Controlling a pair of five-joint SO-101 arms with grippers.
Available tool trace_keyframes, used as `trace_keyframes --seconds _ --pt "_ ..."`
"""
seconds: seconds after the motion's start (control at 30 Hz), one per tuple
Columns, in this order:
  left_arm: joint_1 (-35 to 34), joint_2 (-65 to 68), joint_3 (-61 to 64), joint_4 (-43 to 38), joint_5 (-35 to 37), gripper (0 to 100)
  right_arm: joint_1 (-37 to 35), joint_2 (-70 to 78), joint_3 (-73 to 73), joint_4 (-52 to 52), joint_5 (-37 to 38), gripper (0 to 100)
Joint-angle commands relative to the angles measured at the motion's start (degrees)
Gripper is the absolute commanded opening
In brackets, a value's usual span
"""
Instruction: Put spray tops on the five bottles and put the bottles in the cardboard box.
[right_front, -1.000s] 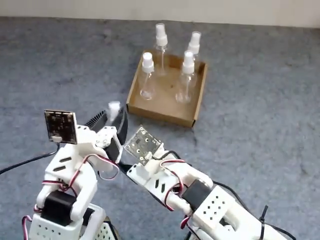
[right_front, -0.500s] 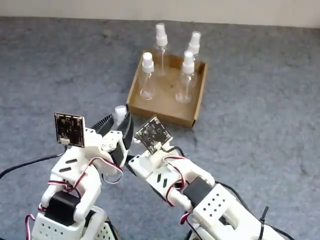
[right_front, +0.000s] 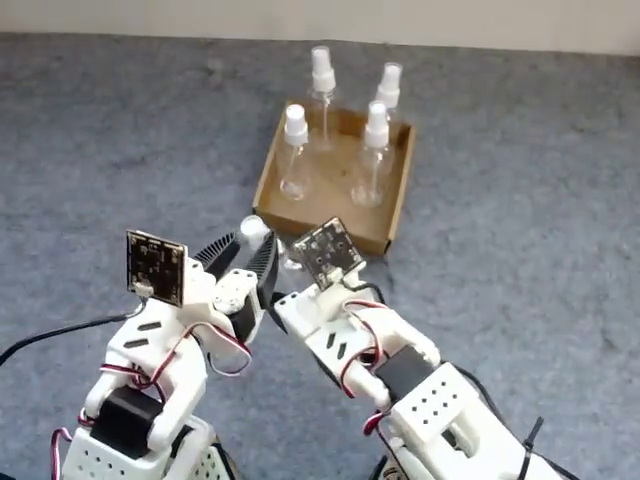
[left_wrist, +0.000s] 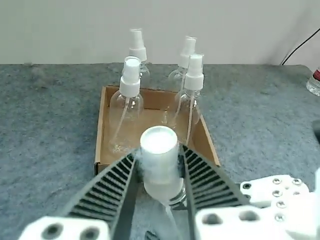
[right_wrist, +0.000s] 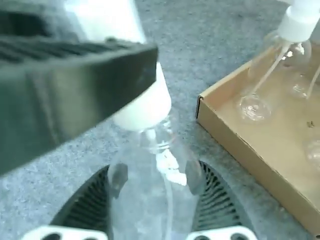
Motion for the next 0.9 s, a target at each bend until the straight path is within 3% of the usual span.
trace_keyframes --seconds 0.0,0.37,0.6,0.87 --pt "0.40 0.57 1.36 0.44 -0.88 0 2.15 -2.15 -1.54 -3.30 -0.44 0.4" --pt "-0.13 1.10 1.45 -1.49 -6.86 1 1.71 -2.24 -1.45 -3.30 -0.44 0.4" --pt "-0.22 0.57 1.01 -1.32 -6.86 16 1.80 -2.24 -1.54 -3.30 -0.44 0.4" --pt "-4.35 0.48 -0.57 -0.88 -6.86 16 3.47 -2.24 -1.54 -3.38 -0.44 0.4"
